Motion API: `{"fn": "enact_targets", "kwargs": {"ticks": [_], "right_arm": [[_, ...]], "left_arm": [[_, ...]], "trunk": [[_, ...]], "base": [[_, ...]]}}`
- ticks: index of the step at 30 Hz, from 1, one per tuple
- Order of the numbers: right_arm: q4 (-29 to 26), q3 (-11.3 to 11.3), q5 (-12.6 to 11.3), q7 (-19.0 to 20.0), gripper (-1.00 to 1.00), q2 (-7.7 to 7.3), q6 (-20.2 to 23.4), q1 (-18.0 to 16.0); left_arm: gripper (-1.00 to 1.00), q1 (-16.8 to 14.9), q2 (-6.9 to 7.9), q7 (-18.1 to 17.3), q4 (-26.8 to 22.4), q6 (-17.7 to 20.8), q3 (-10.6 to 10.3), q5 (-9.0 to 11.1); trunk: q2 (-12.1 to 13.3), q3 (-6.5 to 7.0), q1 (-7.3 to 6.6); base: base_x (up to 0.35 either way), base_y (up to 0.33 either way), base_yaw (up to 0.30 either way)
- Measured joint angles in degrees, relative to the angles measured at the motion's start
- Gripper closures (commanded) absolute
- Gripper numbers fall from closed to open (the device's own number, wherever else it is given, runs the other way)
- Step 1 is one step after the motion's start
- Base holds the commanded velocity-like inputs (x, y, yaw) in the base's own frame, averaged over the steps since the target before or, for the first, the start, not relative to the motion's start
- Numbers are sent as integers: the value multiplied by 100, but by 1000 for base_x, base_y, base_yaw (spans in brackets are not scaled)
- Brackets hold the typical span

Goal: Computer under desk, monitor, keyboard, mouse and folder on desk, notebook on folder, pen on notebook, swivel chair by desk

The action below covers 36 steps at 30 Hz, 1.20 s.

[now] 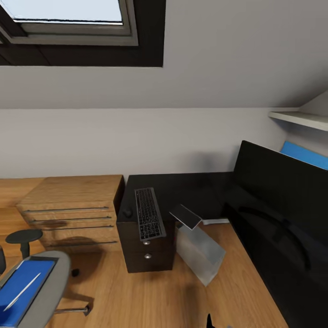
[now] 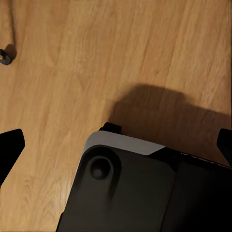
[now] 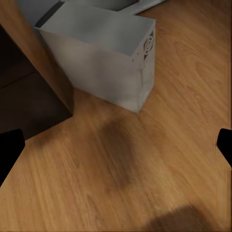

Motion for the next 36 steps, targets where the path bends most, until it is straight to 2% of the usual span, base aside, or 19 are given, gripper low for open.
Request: {"fn": "enact_targets", "kwargs": {"ticks": [3, 17, 25, 36], "right_arm": [[0, -10, 114, 0, -100, -1, -4, 3], [0, -23, 292, 20, -100, -15, -10, 27], [6, -43, 650, 32, -100, -85, -8, 32], [1, -37, 741, 38, -100, -111, -18, 32]], "left_arm": [[-100, 0, 8, -4, 1, -4, 4, 0], [-100, 0, 19, -7, 9, -220, 15, 10], [-100, 0, 22, -5, 10, -249, 18, 12], [-100, 0, 18, -7, 10, -253, 12, 5]], "trunk": [[0, 7, 0], [0, 50, 1], [1, 80, 1], [0, 125, 0]], "base": [[0, 0, -256], [-16, 15, -259], [-122, 225, -269], [7, 261, -270]]}}
